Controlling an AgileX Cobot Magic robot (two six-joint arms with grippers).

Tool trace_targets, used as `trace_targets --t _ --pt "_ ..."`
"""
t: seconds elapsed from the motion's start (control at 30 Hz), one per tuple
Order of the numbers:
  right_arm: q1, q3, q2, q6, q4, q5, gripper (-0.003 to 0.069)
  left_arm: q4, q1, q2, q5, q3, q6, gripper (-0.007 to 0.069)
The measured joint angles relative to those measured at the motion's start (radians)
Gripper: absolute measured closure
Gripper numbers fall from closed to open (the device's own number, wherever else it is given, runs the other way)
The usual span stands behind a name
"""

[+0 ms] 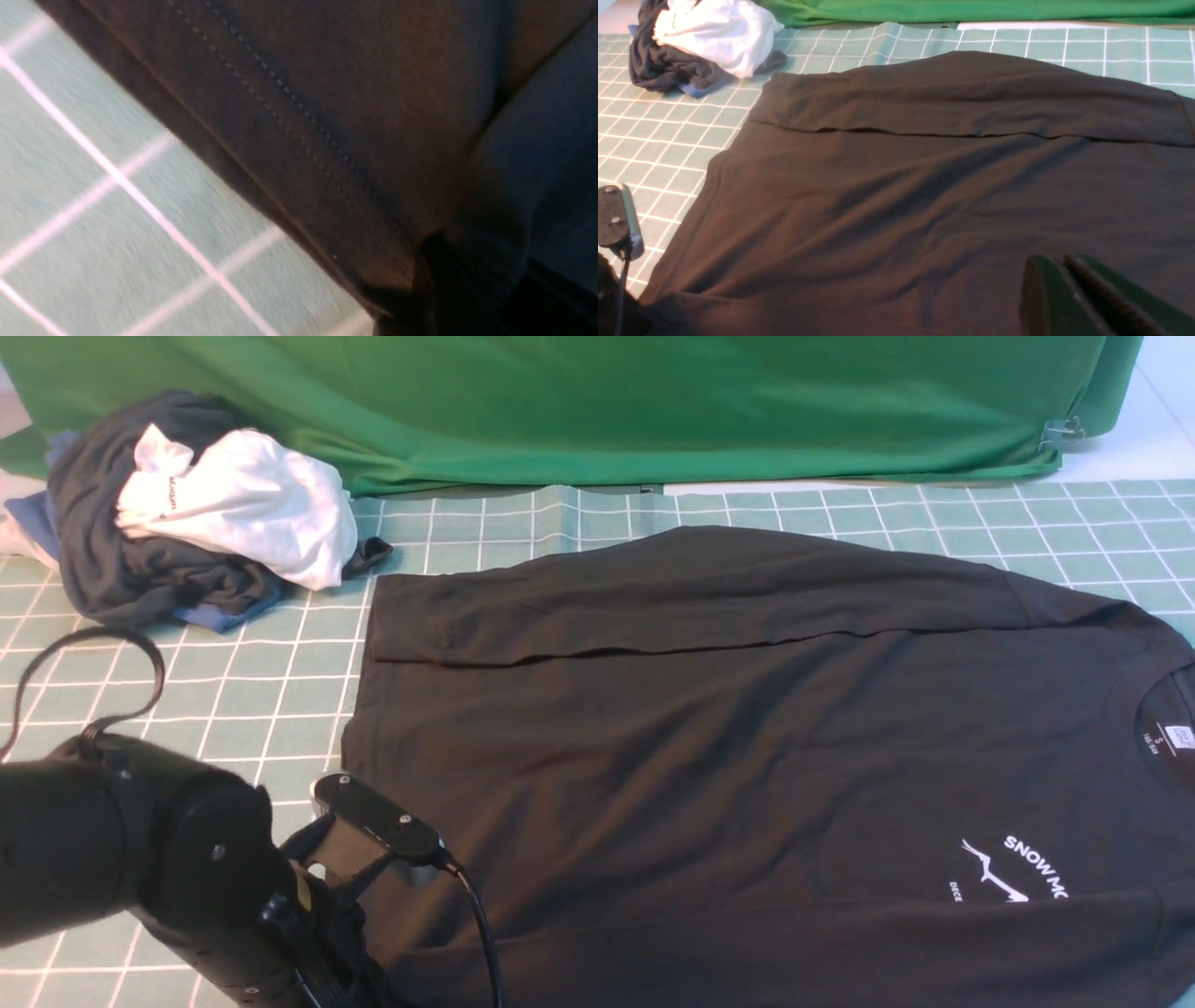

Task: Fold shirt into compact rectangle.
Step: 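Grasp the left edge of the dark T-shirt lying flat on the table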

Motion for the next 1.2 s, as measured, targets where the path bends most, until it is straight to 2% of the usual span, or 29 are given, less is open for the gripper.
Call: trace_targets --t 0.1,0.27,0.43,0.6,0.7,0.73,0.77,0.8,0.83,1.0,1.1,1.2 --pt "0.0 0.0 0.0 0.0 0.0 0.0 0.062 0.004 0.0 -0.021 0.118 -0.068 0.0 0.0586" --pt "0.0 0.0 0.0 0.0 0.0 0.001 0.0617 -0.014 0.0 -0.059 0.231 -0.165 0.0 0.0586" --pt "0.0 0.0 0.0 -0.001 0.0 0.001 0.0613 0.008 0.0 -0.057 0.27 -0.172 0.0 0.058" --pt "0.0 0.0 0.0 -0.001 0.0 0.001 0.0606 0.047 0.0 -0.028 0.287 -0.167 -0.033 0.0543" --pt "0.0 0.0 0.0 -0.001 0.0 0.001 0.0603 0.037 0.0 -0.004 0.29 -0.152 -0.048 0.0456" --pt "0.0 0.0 0.0 -0.001 0.0 0.001 0.0603 0.036 0.0 -0.003 0.29 -0.15 -0.051 0.0449" --pt "0.0 0.0 0.0 -0.001 0.0 0.001 0.0601 0.035 0.0 0.011 0.281 -0.136 -0.054 0.0386" --pt "0.0 0.0 0.0 -0.001 0.0 0.001 0.0601 0.035 0.0 0.013 0.279 -0.134 -0.054 0.0378" --pt "0.0 0.0 0.0 -0.001 0.0 0.001 0.0601 0.035 0.0 0.027 0.247 -0.117 -0.055 0.0306" --pt "0.0 0.0 0.0 -0.007 0.0 0.0 0.0601 0.036 0.0 0.037 0.168 -0.107 -0.055 0.0211" --pt "0.0 0.0 0.0 -0.017 0.0 0.0 0.0599 0.032 0.0 0.038 0.148 -0.104 -0.055 0.0223" --pt "0.0 0.0 0.0 -0.019 0.0 0.0 0.0599 0.031 0.0 0.04 0.146 -0.104 -0.054 0.0321"
